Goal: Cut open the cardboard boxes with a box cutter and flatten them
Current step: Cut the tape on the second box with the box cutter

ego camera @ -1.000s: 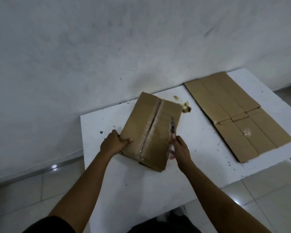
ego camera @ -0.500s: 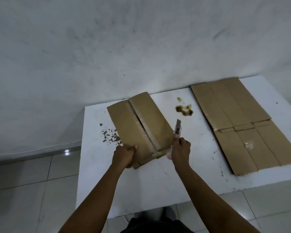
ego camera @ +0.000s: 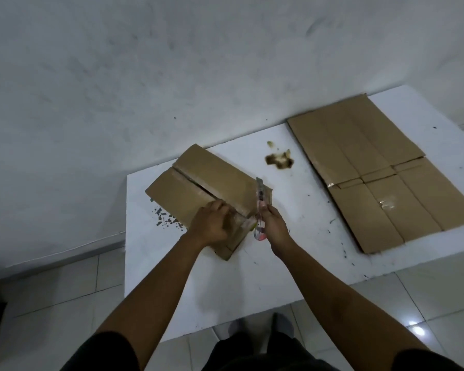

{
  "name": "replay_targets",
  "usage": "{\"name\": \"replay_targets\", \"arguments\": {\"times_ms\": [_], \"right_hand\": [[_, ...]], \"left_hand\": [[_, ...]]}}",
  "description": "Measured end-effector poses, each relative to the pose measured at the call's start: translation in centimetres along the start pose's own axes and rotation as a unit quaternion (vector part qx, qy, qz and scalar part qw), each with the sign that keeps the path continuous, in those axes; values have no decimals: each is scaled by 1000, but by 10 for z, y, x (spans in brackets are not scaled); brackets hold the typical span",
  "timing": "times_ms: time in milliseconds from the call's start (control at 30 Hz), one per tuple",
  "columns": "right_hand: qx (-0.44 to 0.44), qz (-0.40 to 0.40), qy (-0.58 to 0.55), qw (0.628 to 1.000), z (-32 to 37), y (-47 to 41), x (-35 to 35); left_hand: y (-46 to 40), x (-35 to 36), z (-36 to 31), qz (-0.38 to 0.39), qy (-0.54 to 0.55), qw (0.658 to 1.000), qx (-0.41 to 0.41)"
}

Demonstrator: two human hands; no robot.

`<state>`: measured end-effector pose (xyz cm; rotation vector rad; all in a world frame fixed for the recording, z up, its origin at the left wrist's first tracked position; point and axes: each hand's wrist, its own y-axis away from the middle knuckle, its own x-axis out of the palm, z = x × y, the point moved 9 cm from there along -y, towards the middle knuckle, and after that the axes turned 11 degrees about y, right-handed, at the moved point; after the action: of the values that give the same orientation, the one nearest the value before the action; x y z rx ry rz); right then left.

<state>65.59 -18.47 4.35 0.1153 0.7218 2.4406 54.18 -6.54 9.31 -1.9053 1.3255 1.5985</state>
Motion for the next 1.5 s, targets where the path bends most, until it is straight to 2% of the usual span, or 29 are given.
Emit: {"name": "replay_targets", "arguments": {"times_ms": [233, 400, 567, 700, 800, 900, 1067, 1233, 1333, 1400, 1500], "right_hand": [[22, 43, -7, 999, -12, -3, -5], [-1, 72, -5, 997, -11, 3, 7], [26, 64, -38, 997, -21, -2, 11], [43, 47, -67, 996, -32, -7, 10], [13, 56, -32, 998, -28, -5, 12], [-6, 52, -5, 999, -25, -2, 9], [-38, 56, 55, 996, -19, 10, 9], [-63, 9, 156, 986, -19, 22, -9], [-86, -72, 285, 952, -11, 28, -34], [-124, -120, 393, 903, 7, 33, -45], [-162, -133, 516, 831, 30, 34, -43]], "left_hand": [[-11, -6, -10, -26, -19, 995, 95], [-12, 11, -4, 18, -12, 998, 53], [-14, 9, -2, 31, -33, 996, 81], [-7, 15, 1, 12, -20, 995, 93], [-5, 21, 7, 22, -26, 997, 66], [-15, 20, 5, 54, -81, 993, 60], [-39, -14, -9, 36, -98, 991, 79], [-56, -15, -19, 75, -119, 985, 95], [-53, -16, -11, 61, -48, 993, 84], [-52, -15, -6, 53, -10, 996, 78], [-52, -16, -5, 50, 23, 996, 72]]}}
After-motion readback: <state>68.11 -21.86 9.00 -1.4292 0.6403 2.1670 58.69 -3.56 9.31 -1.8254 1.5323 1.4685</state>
